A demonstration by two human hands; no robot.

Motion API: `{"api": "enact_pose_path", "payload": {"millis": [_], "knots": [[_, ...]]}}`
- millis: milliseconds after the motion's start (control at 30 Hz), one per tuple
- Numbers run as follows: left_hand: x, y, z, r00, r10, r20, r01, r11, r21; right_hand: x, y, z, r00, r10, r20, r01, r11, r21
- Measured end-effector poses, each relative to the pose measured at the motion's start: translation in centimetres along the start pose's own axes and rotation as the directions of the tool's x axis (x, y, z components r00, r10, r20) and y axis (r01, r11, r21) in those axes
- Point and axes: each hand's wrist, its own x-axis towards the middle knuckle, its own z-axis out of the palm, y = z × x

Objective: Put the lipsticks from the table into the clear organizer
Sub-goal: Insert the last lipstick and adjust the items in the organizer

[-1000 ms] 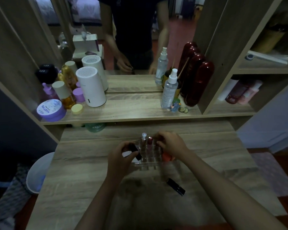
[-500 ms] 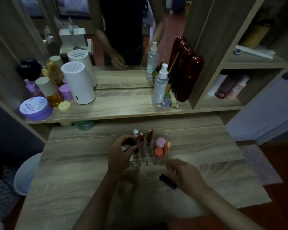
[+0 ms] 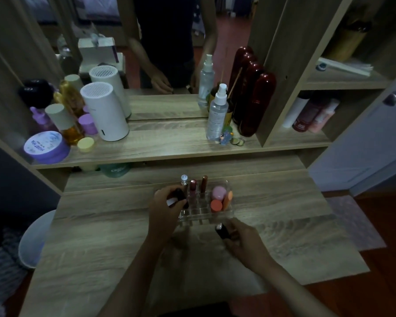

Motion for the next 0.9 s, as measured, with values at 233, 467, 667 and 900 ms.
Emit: {"api": "enact_pose_path", "payload": {"millis": [233, 467, 667, 900], "knots": [[0.1, 0.4, -0.1, 0.999, 0.026, -0.030, -0.028, 0.998, -0.053, 2.8, -3.7, 0.8, 0.972, -0.065, -0.227, 0.110, 0.975, 0.192], [0.4, 0.3, 0.4, 0.998, -0.018, -0.057, 0.016, 0.999, -0.036, 6.6, -6.3, 2.5, 0.929, -0.113, -0.353, 0.152, 0.985, 0.083], [0.4, -0.2, 0.6, 0.998, -0.017, -0.061, 0.014, 0.999, -0.048, 7.6, -6.4, 3.4, 0.918, -0.044, -0.394, 0.061, 0.998, 0.031], [0.4, -1.2, 1.4, 0.999, -0.020, -0.026, 0.020, 1.000, 0.007, 8.3, -5.4, 4.1, 0.956, -0.018, -0.291, 0.015, 1.000, -0.014]]}}
